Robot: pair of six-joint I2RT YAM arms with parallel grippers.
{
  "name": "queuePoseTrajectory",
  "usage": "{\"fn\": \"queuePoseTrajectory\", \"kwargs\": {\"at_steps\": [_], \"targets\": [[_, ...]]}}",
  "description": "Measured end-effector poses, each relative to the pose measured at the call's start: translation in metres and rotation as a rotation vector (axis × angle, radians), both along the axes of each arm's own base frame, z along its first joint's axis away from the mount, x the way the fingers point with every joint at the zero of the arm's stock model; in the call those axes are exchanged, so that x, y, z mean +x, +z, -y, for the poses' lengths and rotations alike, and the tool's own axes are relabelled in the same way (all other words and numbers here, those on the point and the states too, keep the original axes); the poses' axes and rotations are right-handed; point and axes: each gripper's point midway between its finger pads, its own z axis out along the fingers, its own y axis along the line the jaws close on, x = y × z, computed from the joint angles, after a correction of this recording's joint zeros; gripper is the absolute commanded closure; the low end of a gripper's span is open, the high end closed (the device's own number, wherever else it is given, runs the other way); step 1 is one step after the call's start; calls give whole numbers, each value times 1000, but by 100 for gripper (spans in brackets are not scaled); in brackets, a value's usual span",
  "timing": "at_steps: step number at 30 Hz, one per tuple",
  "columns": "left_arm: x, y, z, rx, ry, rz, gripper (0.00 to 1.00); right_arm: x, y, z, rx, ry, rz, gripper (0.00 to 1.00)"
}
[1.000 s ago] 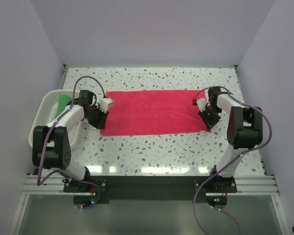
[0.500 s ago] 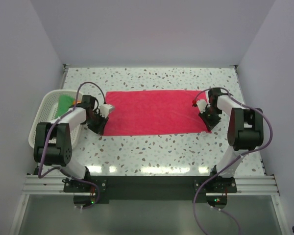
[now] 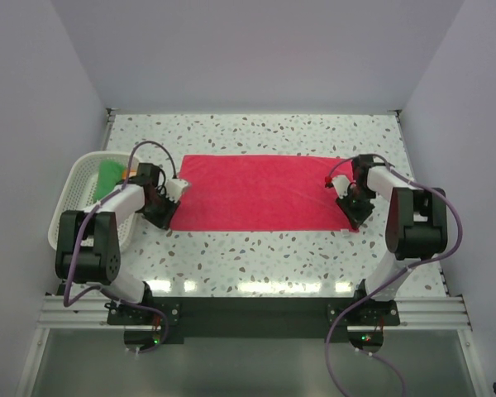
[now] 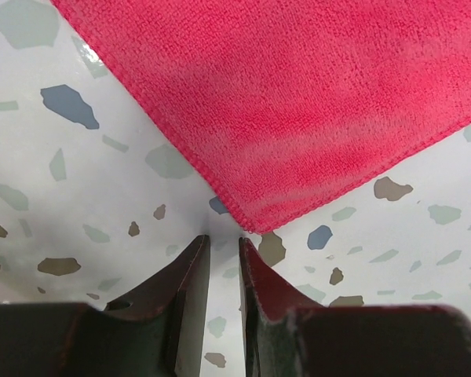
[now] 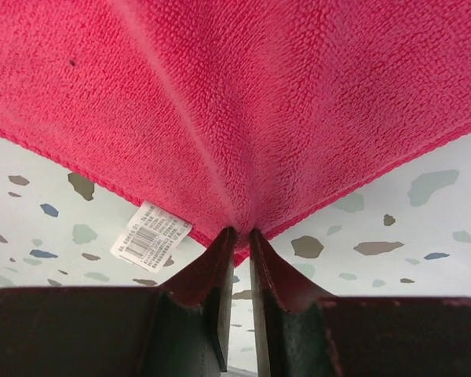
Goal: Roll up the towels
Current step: Flatten the towel, then fold the towel
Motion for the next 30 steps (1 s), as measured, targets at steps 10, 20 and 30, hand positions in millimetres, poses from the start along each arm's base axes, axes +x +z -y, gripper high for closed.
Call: {"fn": "queuePoseTrajectory", "kwargs": {"at_steps": [10,20,30], "targets": [[47,47,19,-99,-28,96,56,35,44,-13,69,-38,68,70],[156,118,34,-169,-18,364,51,157,111,-7,72,-204,448,69],[227,96,45,-237,41,388,51,239,51,0,61,-435,491,65]]}}
